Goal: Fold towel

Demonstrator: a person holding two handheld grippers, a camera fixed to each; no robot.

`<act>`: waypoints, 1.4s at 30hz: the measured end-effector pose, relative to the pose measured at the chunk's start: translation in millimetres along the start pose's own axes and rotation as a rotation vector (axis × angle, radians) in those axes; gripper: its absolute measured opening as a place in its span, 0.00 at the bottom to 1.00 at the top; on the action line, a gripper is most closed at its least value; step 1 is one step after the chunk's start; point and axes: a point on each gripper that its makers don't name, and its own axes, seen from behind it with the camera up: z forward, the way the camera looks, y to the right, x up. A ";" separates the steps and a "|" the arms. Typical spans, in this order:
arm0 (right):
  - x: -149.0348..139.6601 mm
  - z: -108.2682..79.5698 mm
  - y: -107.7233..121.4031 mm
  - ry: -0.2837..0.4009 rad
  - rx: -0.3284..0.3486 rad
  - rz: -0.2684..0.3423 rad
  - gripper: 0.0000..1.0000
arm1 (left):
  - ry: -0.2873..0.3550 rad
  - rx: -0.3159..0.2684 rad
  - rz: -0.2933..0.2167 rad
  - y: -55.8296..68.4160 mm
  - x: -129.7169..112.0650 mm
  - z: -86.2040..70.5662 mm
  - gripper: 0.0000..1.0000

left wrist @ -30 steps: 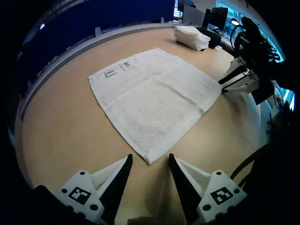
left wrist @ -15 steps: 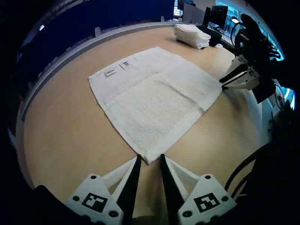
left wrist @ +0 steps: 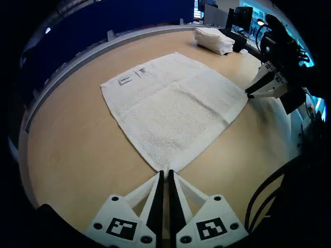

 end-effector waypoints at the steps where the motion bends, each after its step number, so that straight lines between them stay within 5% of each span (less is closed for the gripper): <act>1: 0.6 -0.6 0.2 0.002 -0.001 0.002 0.11 | 0.000 -0.002 -0.001 0.0 0.2 -0.5 0.07; 15: 6.2 -3.7 0.1 0.013 0.007 0.019 0.09 | 0.006 -0.009 -0.021 -2.2 4.7 -8.7 0.06; 24: 18.4 -21.2 -0.8 0.031 0.013 0.025 0.09 | 0.027 -0.003 -0.069 -1.2 15.2 -21.1 0.06; 42: 29.8 -73.6 -15.3 0.058 0.030 0.055 0.09 | 0.032 -0.030 -0.161 30.5 20.3 -69.6 0.06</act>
